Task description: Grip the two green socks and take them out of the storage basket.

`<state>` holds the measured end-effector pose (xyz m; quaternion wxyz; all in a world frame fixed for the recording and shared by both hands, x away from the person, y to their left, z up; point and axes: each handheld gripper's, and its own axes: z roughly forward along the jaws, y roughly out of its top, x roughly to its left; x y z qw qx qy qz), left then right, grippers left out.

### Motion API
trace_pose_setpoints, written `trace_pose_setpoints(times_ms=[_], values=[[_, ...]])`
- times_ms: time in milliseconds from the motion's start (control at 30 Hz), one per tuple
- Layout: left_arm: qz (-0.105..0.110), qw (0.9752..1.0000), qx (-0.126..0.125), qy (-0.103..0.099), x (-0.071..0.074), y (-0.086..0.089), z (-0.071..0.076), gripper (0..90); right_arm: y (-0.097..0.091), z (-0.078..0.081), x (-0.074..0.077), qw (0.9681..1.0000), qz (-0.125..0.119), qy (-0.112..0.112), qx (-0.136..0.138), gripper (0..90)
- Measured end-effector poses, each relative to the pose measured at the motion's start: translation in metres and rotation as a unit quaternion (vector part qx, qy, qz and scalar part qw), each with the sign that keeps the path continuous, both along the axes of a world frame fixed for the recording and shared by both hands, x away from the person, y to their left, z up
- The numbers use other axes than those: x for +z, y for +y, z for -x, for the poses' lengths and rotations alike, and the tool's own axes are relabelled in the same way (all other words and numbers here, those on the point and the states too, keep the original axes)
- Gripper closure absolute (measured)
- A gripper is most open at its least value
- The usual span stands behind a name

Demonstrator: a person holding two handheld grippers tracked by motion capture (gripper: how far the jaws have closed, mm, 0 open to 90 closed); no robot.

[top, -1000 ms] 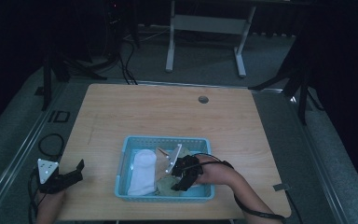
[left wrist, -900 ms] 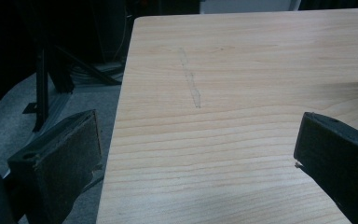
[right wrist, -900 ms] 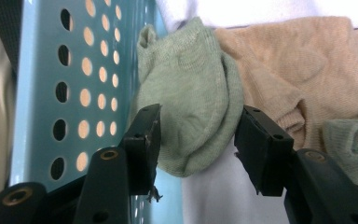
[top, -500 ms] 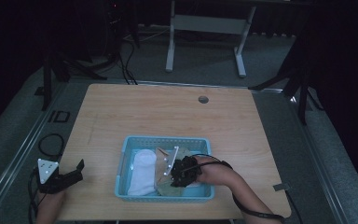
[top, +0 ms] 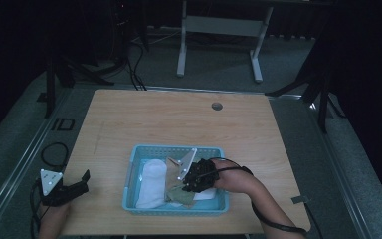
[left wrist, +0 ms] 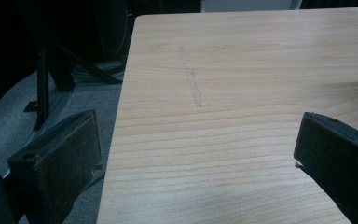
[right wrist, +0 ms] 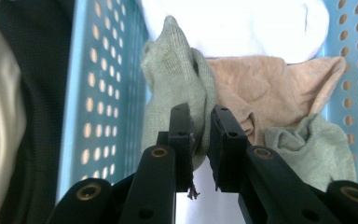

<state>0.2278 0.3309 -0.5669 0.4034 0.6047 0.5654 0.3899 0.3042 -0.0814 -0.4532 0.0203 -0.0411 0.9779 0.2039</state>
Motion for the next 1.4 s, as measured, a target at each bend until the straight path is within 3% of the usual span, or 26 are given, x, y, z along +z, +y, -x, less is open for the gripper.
trace_pose_setpoints(times_ms=[233, 567, 900, 1067, 1233, 1400], values=[[0.0, 1.0, 0.001, 0.0, 0.0, 0.0, 0.0, 0.4, -0.008, -0.004, 0.022, 0.9997, -0.002, -0.021, -0.015, 79.8], [0.003, 1.0, 0.003, 0.001, 0.0, 0.0, 0.0, 0.4, -0.034, -0.007, 0.062, 0.9982, -0.031, -0.039, -0.032, 79.9], [0.002, 1.0, 0.003, 0.003, 0.0, 0.0, 0.0, 0.4, -0.075, -0.01, 0.09, 0.9948, -0.054, -0.054, -0.067, 80.0], [0.002, 1.0, 0.003, 0.003, 0.0, 0.0, 0.0, 0.4, -0.095, -0.013, 0.095, 0.9925, -0.059, -0.056, -0.092, 79.9], [0.002, 1.0, 0.004, 0.003, 0.0, 0.0, -0.001, 0.4, -0.119, -0.019, 0.091, 0.99, -0.051, -0.053, -0.12, 79.9], [0.001, 1.0, 0.004, 0.003, 0.0, 0.0, -0.001, 0.4, -0.146, -0.023, 0.086, 0.9856, -0.051, -0.05, -0.153, 79.8]])
